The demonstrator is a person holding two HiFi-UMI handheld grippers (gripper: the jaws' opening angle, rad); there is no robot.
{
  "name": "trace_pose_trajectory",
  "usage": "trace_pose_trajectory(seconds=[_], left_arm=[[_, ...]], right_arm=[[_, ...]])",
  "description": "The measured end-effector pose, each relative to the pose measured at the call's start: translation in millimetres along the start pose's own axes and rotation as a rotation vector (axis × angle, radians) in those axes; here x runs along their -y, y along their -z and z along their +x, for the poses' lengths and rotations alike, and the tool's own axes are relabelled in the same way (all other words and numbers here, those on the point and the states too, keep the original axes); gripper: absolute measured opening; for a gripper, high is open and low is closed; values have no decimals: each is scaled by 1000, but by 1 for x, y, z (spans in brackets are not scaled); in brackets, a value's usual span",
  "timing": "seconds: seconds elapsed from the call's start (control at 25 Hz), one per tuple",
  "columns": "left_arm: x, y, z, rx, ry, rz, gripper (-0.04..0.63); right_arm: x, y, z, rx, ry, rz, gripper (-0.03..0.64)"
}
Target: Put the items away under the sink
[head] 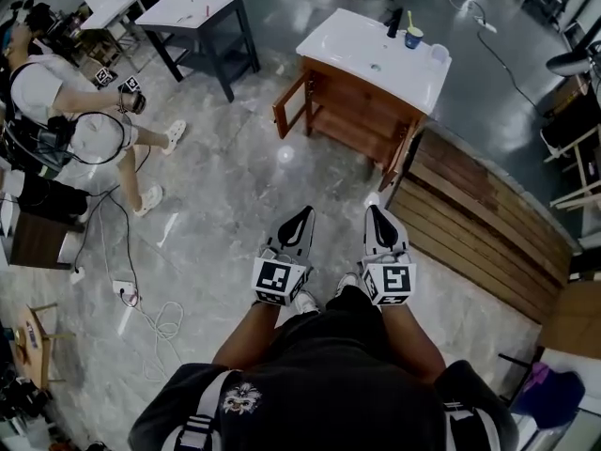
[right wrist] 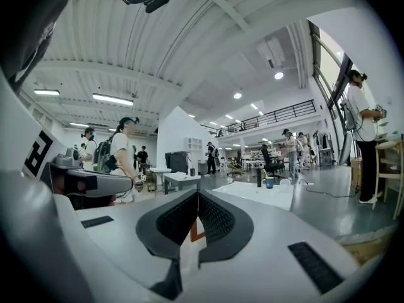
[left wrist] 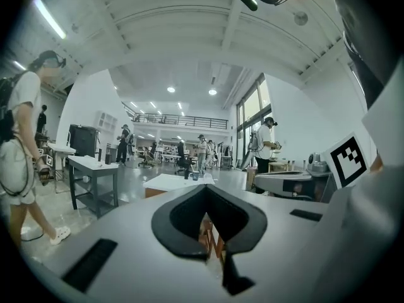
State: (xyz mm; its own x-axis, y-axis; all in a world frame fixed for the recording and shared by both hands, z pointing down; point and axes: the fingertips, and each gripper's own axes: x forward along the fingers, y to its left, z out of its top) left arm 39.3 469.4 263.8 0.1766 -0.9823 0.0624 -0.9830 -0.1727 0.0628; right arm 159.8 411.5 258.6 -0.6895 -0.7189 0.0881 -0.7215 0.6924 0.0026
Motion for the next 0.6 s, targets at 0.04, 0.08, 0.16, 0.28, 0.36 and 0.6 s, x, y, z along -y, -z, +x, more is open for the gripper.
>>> trace_pose_trajectory(seconds=[0.04,0.08,0.16,0.28,0.36,0.6], left_arm=[[-4,2,3,-1,-3,-1,3],[-8,2,6,-4,-4,-3,3],[-16,0,17,-12,-3,-7,3],[-28,-3,40,-10,-3,-9,3],[-39,-5,63,-10,-8,-2,3],[-70,-25,140,-19,-7,30,3]], right_arm=[[0,-1,5,0,2,6,23],[0,-2,10,-1,0,9,23],[0,-2,23,-5,-12,11,23],[6,1,46,-15,-31,13,23],[16,2,68,-13,-42,18,23],[58,-15,138,6,-73,9,23]])
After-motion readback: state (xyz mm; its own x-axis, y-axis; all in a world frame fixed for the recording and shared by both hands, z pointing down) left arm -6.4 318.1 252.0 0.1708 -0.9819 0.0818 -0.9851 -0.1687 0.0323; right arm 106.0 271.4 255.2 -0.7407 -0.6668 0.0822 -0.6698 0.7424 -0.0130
